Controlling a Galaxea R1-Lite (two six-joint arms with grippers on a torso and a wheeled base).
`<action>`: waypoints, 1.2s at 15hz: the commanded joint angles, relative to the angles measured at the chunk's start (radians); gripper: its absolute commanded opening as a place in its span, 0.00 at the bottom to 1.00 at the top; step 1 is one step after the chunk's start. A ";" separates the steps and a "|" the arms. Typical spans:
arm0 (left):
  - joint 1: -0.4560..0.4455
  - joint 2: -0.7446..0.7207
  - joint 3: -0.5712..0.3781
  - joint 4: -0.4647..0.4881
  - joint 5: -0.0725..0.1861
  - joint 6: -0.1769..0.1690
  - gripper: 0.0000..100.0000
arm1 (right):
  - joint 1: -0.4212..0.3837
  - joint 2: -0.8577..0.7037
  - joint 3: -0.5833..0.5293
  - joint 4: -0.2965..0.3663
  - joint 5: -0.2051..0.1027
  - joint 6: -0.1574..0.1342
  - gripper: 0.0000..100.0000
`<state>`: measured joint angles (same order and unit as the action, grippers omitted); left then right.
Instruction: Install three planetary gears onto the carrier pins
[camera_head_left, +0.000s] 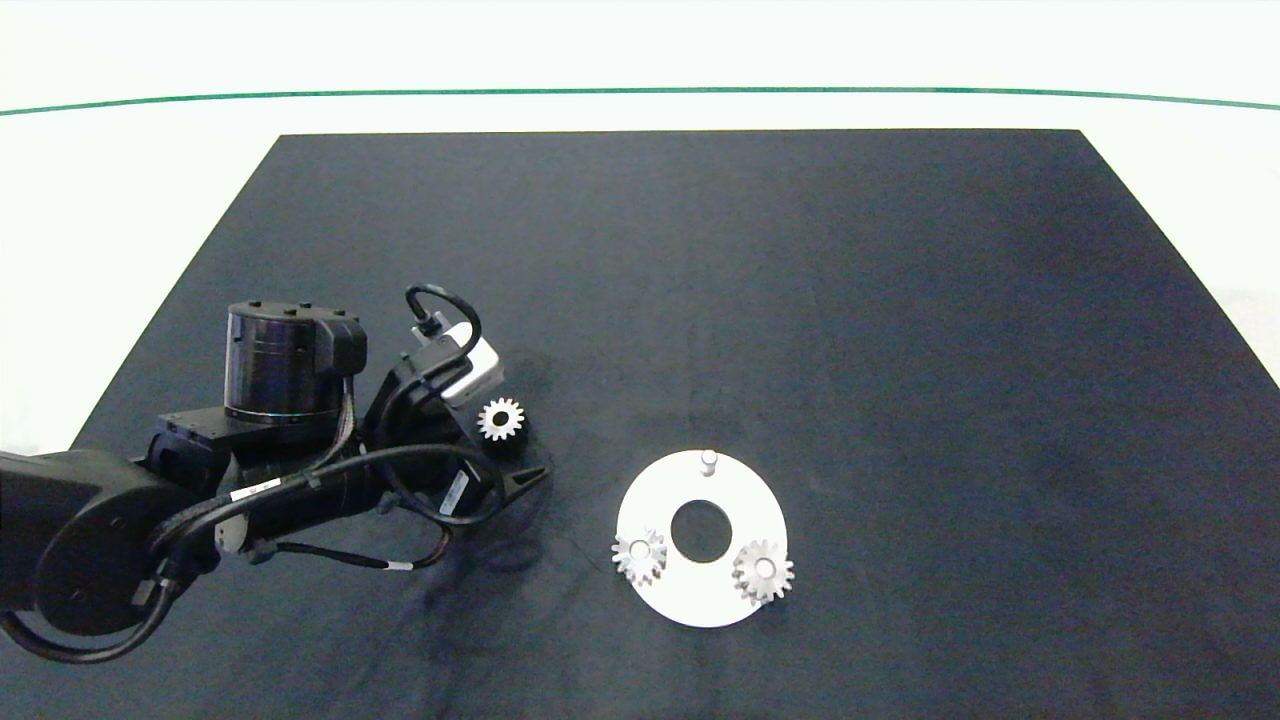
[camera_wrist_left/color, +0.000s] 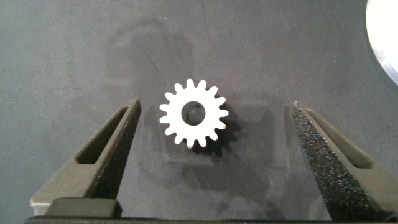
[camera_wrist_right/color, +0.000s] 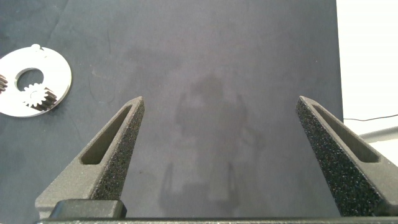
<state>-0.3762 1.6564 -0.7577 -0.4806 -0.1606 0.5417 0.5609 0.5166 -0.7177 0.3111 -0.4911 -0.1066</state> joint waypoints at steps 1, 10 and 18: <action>0.002 0.011 -0.005 -0.004 0.000 0.003 0.92 | 0.001 0.002 0.000 0.000 -0.003 -0.001 1.00; 0.002 0.013 -0.005 -0.004 -0.002 0.003 0.74 | 0.001 0.000 0.000 0.000 -0.003 -0.001 1.00; 0.008 0.020 -0.003 -0.006 -0.022 0.003 0.57 | 0.001 0.000 0.001 0.000 -0.003 -0.001 1.00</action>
<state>-0.3698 1.6736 -0.7591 -0.4823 -0.1802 0.5417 0.5609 0.5166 -0.7168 0.3113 -0.4911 -0.1062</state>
